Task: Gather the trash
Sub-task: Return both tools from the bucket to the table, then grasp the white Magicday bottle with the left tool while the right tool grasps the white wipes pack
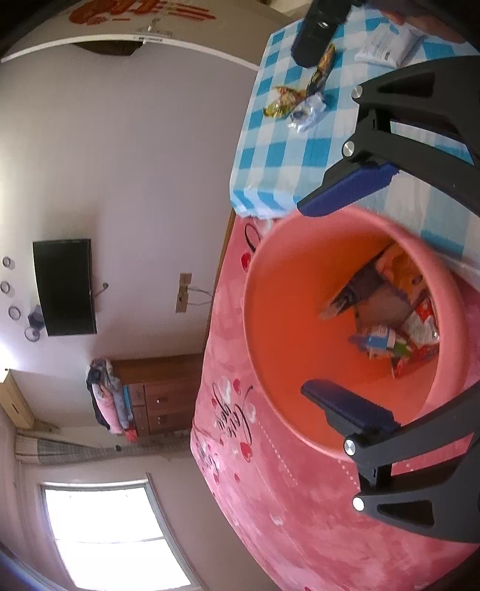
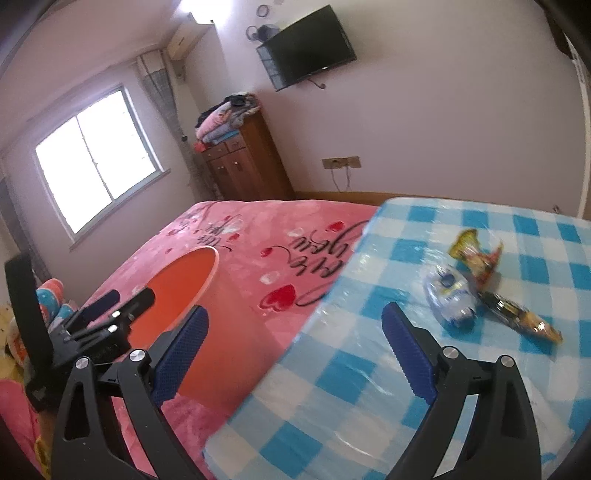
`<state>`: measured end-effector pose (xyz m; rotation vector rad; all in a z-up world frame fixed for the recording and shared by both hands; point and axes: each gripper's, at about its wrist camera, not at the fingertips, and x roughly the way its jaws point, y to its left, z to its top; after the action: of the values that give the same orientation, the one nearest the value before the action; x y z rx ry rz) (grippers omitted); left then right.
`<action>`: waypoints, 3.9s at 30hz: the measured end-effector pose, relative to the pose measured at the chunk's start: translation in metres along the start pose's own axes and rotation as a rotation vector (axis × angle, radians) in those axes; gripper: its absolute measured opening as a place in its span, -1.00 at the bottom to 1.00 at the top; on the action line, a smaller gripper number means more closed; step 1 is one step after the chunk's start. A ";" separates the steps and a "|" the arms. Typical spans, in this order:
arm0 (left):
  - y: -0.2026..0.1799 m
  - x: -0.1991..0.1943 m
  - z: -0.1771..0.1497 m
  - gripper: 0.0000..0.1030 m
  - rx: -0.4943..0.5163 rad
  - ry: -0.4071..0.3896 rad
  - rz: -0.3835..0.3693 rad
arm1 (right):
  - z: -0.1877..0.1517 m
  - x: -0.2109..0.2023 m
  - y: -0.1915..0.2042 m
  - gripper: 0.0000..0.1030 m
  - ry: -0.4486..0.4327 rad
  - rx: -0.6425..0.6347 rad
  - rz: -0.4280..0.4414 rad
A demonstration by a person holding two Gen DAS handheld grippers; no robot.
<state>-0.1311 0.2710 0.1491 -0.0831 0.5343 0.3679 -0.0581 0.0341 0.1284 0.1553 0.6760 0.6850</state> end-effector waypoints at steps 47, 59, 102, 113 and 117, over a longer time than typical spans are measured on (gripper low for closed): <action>-0.203 0.034 -0.049 0.77 0.189 0.259 -0.331 | -0.100 -0.099 -0.186 0.83 -0.068 0.267 -0.151; -0.252 0.113 -0.034 0.77 0.088 0.346 -0.406 | -0.111 -0.084 -0.217 0.84 0.045 0.247 -0.137; -0.297 0.201 -0.035 0.23 0.062 0.357 -0.273 | -0.115 -0.069 -0.212 0.84 0.138 0.117 -0.136; -0.278 0.186 -0.045 0.23 0.037 0.369 -0.295 | -0.116 -0.060 -0.211 0.84 0.179 0.089 -0.135; -0.268 0.174 -0.050 0.22 0.028 0.370 -0.304 | -0.117 -0.057 -0.205 0.84 0.198 0.058 -0.143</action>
<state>0.0811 0.0688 0.0127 -0.2053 0.8788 0.0456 -0.0542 -0.1694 -0.0037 0.0922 0.8884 0.5474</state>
